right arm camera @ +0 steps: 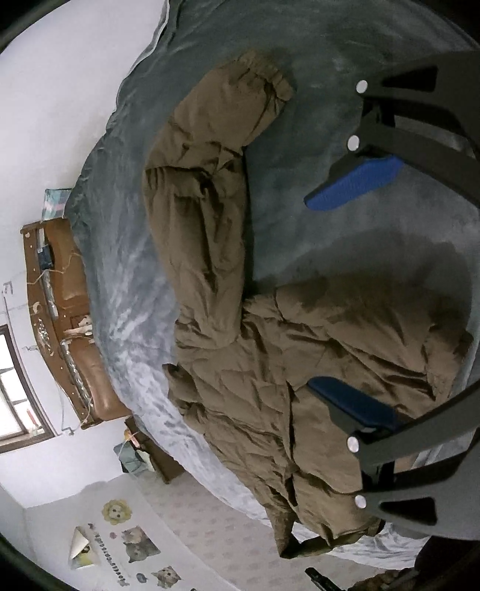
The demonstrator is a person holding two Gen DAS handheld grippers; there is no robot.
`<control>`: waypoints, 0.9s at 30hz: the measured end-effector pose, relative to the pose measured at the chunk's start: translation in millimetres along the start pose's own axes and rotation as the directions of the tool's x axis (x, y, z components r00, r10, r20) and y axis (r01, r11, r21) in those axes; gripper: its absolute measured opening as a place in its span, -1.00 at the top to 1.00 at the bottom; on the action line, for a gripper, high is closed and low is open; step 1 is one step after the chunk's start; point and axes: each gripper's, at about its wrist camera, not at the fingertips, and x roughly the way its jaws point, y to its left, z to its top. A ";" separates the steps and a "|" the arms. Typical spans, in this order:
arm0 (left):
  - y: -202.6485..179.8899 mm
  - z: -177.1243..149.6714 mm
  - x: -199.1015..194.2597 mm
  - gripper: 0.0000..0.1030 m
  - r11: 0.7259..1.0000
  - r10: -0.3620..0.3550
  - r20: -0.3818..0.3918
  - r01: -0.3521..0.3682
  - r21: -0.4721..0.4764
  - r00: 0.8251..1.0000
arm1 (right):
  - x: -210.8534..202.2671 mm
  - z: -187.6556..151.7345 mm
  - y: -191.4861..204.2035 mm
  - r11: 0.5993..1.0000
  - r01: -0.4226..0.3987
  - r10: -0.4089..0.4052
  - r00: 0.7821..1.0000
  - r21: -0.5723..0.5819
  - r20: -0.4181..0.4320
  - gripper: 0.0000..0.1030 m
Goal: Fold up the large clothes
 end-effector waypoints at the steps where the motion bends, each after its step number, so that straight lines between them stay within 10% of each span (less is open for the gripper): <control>1: 0.2 -0.8 2.0 -0.46 1.000 -0.012 -0.009 0.012 -0.008 1.000 | 0.2 0.1 0.9 1.000 0.003 -0.003 1.000 -0.004 -0.003 -0.77; 27: 3.4 -13.3 32.2 -0.46 0.991 -0.120 -0.116 0.111 -0.078 0.986 | 7.8 -4.5 2.0 1.000 -0.004 0.004 0.999 0.004 -0.043 -0.77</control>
